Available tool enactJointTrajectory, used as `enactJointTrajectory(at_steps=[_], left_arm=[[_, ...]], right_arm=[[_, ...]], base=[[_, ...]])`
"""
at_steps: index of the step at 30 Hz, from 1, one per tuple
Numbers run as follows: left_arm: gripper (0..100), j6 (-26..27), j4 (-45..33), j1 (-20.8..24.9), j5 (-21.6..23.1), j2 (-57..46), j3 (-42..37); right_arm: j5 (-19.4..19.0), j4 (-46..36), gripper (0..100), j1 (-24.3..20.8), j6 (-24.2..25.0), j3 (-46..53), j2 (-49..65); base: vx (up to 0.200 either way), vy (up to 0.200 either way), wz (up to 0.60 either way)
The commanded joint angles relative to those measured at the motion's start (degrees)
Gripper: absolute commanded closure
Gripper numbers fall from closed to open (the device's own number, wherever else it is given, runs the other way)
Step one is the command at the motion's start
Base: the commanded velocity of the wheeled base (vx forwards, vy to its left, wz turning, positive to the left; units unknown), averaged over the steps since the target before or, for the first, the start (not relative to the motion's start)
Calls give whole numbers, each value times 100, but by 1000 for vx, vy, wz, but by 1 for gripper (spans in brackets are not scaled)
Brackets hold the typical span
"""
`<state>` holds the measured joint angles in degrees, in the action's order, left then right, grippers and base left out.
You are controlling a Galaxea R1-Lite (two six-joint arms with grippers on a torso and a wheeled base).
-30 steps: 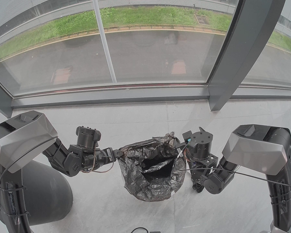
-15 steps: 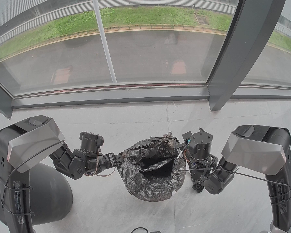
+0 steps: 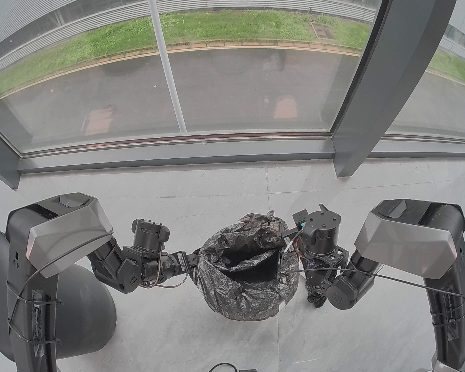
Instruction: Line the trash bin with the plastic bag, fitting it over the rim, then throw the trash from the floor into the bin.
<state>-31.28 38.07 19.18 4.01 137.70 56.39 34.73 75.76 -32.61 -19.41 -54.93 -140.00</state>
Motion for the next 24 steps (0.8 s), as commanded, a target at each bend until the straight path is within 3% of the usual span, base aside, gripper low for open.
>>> enactJointTrajectory(at_steps=[1, 24], left_arm=[[0, -10, 7, 7, 12, 99, 3], [0, -27, 7, 7, -50, 99, 56]], right_arm=[[-1, 9, 0, 0, -2, 0, -28], [-1, 17, 0, -9, 7, 9, 7]], base=[[0, 0, 0], [0, 0, 0]])
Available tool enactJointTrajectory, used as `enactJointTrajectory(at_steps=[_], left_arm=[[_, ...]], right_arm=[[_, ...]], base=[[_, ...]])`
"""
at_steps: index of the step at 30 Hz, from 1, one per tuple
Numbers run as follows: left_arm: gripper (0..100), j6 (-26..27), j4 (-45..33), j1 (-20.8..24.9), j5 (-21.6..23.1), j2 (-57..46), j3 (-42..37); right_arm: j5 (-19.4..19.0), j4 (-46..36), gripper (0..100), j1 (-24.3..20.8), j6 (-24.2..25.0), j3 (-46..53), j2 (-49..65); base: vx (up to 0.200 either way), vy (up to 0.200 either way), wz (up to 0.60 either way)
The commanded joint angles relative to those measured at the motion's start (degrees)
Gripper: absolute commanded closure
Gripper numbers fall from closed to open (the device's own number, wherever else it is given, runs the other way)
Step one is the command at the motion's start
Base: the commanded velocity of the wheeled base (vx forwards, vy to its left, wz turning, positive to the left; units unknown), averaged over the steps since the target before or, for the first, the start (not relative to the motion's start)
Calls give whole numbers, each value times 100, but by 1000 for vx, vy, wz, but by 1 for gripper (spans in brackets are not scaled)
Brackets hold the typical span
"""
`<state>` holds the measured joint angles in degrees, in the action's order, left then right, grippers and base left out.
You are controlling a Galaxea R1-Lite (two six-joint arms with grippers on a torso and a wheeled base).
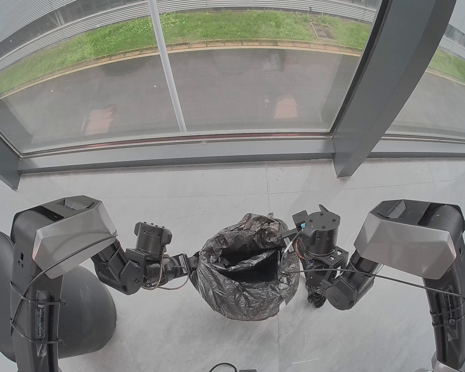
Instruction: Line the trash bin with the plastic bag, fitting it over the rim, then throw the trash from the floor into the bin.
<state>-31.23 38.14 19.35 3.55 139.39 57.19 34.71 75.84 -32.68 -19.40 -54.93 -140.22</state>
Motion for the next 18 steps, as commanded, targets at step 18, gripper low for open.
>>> enactJointTrajectory(at_steps=[18], left_arm=[[0, -454, 9, 351, -249, -2135, -1957]], right_arm=[[1, 168, 0, -28, 6, 26, 38]], base=[[0, 0, 0]])
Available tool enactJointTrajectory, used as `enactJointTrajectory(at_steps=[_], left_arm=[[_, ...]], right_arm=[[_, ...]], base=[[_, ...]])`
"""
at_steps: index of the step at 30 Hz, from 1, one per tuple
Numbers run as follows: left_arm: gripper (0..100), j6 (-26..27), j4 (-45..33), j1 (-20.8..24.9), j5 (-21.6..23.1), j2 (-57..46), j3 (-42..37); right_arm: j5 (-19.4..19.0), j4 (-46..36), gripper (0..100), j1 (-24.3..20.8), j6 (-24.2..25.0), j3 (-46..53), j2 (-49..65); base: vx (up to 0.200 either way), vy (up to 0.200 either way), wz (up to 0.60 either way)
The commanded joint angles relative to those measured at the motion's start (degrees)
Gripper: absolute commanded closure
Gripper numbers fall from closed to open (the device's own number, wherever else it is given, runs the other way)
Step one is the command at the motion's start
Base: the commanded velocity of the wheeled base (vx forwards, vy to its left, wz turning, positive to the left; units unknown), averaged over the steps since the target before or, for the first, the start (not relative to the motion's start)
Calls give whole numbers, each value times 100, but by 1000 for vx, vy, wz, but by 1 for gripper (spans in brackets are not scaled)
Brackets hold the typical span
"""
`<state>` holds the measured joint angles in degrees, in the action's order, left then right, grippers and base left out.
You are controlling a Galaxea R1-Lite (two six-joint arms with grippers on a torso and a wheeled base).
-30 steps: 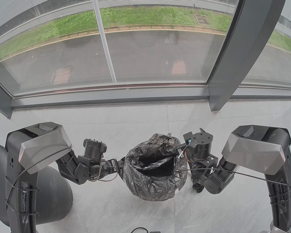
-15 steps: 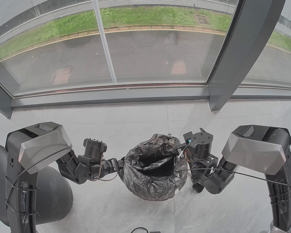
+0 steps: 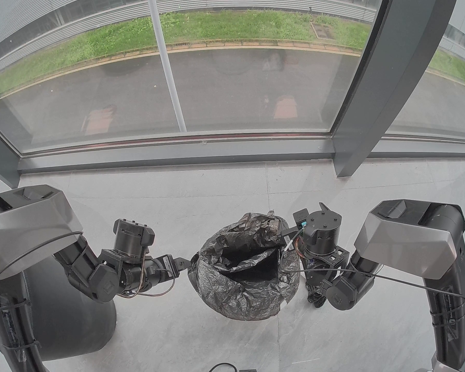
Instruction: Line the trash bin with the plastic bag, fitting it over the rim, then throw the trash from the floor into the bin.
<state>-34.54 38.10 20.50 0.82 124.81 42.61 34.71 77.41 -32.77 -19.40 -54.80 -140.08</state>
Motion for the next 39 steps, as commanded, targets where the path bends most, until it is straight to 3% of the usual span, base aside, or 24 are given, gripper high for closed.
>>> enactJointTrajectory(at_steps=[1, 4, 9, 18, 28, 33, 39], left_arm=[[0, -124, 14, 235, 24, -677, -499], [0, -299, 40, 613, 41, -941, -842], [0, -343, 523, 841, 50, -923, -1140], [0, -326, 831, 903, 50, -897, -1387], [0, -291, 849, 1131, 173, -677, -1483], [0, -229, 1473, 1368, 59, -123, -1431], [0, 237, 2272, 1325, -565, 545, -1246]], right_arm=[[1, 11, 0, -19, 6, 13, 25], [1, 2, 0, -28, 120, 30, 86], [1, 11, 0, 86, 138, 30, 130], [1, -7, 0, 306, 164, -13, 121], [1, 2, 0, 245, 182, 4, 78], [1, 2, 0, 236, 190, 22, 78], [1, 2, 0, 236, 199, 22, 60]], base=[[0, 0, 0], [0, 0, 0], [0, 0, 0], [0, 0, 0], [0, 0, 0], [0, 0, 0], [0, 0, 0]])
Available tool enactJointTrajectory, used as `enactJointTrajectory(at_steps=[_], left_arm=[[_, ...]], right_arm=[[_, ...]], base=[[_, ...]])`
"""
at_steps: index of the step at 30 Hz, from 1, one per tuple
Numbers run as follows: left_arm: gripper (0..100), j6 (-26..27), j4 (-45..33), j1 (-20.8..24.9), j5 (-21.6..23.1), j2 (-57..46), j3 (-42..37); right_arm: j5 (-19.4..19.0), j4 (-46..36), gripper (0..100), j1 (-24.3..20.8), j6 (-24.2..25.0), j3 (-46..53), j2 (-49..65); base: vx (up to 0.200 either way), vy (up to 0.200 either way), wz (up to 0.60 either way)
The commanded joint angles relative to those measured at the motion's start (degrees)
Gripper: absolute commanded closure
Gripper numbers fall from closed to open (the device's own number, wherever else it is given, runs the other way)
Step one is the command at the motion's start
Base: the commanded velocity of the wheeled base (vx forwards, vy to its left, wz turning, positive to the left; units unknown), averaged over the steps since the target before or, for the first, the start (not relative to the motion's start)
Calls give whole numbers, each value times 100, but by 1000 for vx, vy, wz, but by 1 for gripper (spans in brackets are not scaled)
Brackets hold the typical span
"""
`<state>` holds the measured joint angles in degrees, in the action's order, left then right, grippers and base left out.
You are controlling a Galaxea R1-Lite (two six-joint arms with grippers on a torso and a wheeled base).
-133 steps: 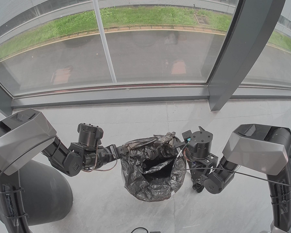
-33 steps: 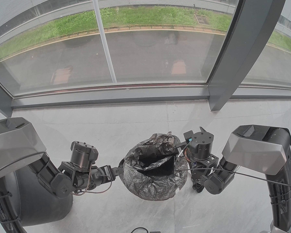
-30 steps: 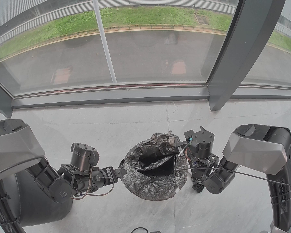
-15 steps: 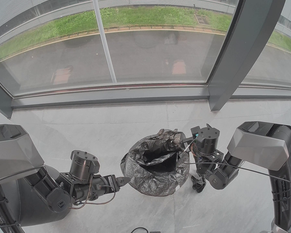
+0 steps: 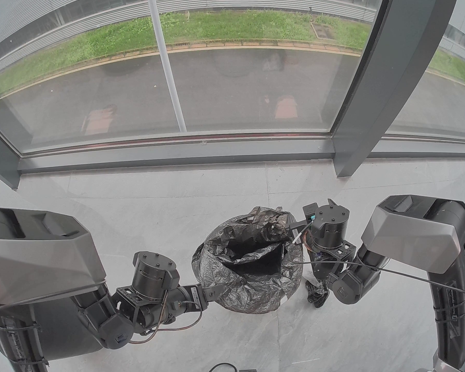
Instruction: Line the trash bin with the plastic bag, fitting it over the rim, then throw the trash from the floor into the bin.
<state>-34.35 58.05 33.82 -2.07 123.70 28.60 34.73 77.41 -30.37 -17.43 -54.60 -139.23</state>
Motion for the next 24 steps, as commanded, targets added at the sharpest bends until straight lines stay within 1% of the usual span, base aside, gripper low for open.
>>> enactJointTrajectory(at_steps=[1, 10, 18, 24], left_arm=[[0, 271, 286, -42, -303, 691, 190], [0, 447, 321, -376, -320, 858, 295], [0, 456, 330, -534, -320, 796, 207], [0, 447, 461, -534, -364, 752, 67]], right_arm=[[-1, 2, 0, -4, 3, 2, -34], [-1, 2, 0, -4, 12, -15, -78], [-1, 2, 0, -4, 12, -15, -78], [-1, 2, 0, 4, 12, -15, -78]], base=[[0, 0, 0], [0, 0, 0], [0, 0, 0], [0, 0, 0]])
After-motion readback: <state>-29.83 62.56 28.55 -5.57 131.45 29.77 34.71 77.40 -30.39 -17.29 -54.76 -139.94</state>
